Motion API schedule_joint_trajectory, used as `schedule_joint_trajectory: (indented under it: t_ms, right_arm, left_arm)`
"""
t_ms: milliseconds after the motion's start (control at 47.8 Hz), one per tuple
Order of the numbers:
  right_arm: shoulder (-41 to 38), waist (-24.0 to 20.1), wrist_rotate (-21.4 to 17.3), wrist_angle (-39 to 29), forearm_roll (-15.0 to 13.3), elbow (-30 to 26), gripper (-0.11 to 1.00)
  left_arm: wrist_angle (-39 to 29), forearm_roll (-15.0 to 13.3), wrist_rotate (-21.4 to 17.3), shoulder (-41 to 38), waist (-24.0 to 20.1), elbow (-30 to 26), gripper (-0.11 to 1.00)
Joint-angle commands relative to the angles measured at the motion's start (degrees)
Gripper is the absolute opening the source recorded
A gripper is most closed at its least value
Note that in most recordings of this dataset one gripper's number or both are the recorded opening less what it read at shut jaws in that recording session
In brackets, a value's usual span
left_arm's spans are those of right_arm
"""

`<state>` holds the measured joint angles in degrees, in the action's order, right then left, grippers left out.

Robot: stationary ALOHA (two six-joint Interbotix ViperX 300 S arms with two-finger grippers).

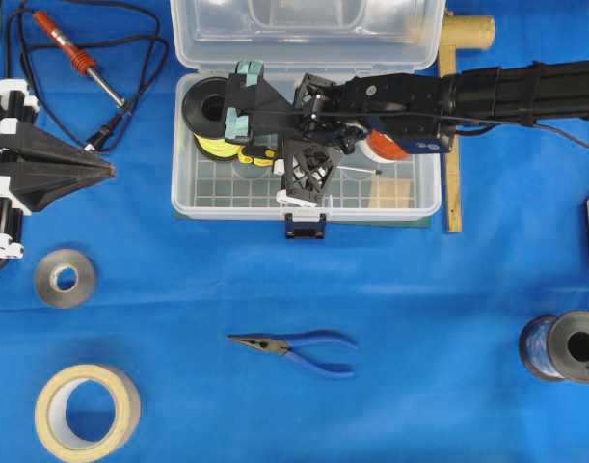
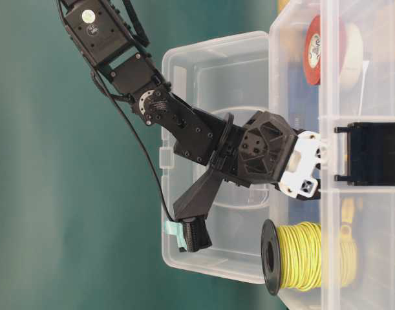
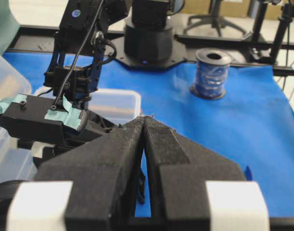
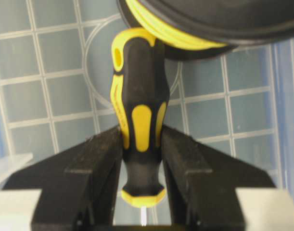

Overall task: Pick the screwdriver from the toolbox among several items.
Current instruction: 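Lower the right gripper and close it on the screwdriver handle, then lift the screwdriver out of the toolbox and carry it toward the pliers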

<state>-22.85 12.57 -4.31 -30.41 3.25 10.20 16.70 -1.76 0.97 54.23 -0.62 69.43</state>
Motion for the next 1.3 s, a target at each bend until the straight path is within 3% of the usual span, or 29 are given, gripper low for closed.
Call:
schedule_joint_trajectory:
  t_ms: [0, 377, 544, 628, 795, 963, 1276]
  right_arm:
    - [2.11, -0.44, 0.00, -0.70, 0.09, -0.97, 0.42]
    - [17.05, -0.97, -2.37, -8.61, -0.09, 0.88, 0.42]
    - [23.38, -4.31, -5.19, -12.13, -0.53, 1.32, 0.42]
    - [24.79, -8.26, -7.03, -12.30, -0.53, 1.32, 0.42]
    - [22.15, -17.14, -12.57, -10.46, -1.32, 0.26, 0.42]
    - [16.17, -23.47, -18.98, -7.73, -5.10, -1.67, 0.42]
    - [3.69, -25.14, -27.07, -1.41, -6.50, -2.20, 0.42]
  left_arm:
    - [0.35, -0.09, 0.00, -0.18, -0.18, -0.62, 0.00]
    - [0.35, -0.18, 0.18, 0.09, -0.18, -0.62, 0.00]
    - [0.35, -0.18, 0.18, 0.18, -0.18, -0.62, 0.00]
    - [0.35, -0.18, 0.18, 0.18, -0.18, -0.62, 0.00]
    - [0.44, -0.26, 0.18, 0.18, -0.18, -0.62, 0.00]
    - [0.70, -0.18, 0.18, 0.18, -0.18, -0.62, 0.00]
    - [0.79, -0.26, 0.18, 0.18, -0.18, -0.62, 0.00]
